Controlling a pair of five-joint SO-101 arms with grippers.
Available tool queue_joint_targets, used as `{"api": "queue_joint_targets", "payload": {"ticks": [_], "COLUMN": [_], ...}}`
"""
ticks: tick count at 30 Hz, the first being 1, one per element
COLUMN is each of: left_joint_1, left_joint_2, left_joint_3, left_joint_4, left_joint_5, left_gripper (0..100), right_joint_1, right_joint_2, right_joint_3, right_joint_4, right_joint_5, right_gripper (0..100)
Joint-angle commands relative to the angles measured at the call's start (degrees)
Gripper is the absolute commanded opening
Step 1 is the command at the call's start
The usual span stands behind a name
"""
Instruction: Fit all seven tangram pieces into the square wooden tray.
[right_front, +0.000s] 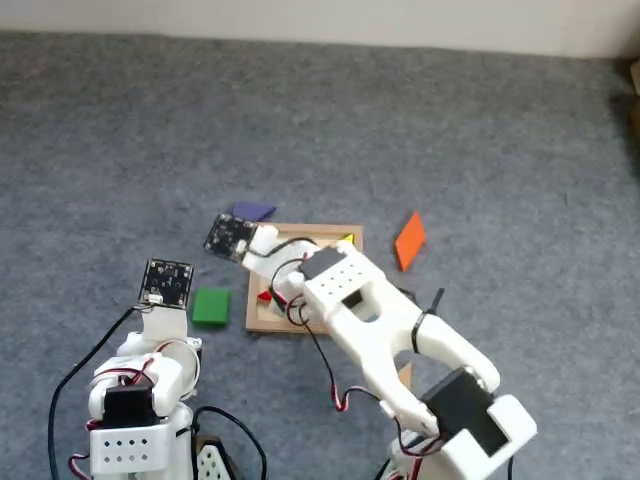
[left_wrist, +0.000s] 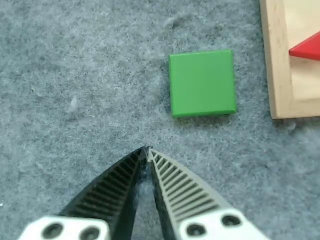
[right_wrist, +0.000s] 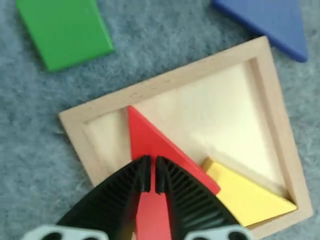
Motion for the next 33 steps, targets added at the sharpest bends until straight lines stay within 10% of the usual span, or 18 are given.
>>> {"api": "queue_joint_targets", "payload": {"ticks": [1, 33], "left_joint_1": [-1.1, -1.1], "left_joint_2": [-2.0, -2.0], "left_joint_3": [1.2, 1.2], "left_joint_4": [0.4, 0.4], "left_joint_5": [-0.1, -0.1], "left_gripper": [1, 1], "right_joint_1": [-1.0, -2.2], "right_joint_2": [-3.7, -5.8], "right_joint_3": [2.2, 5.9], "right_joint_4": [0.2, -4.2], "right_joint_5": [-0.3, -0.7], "right_gripper": [2.7, 2.6]}}
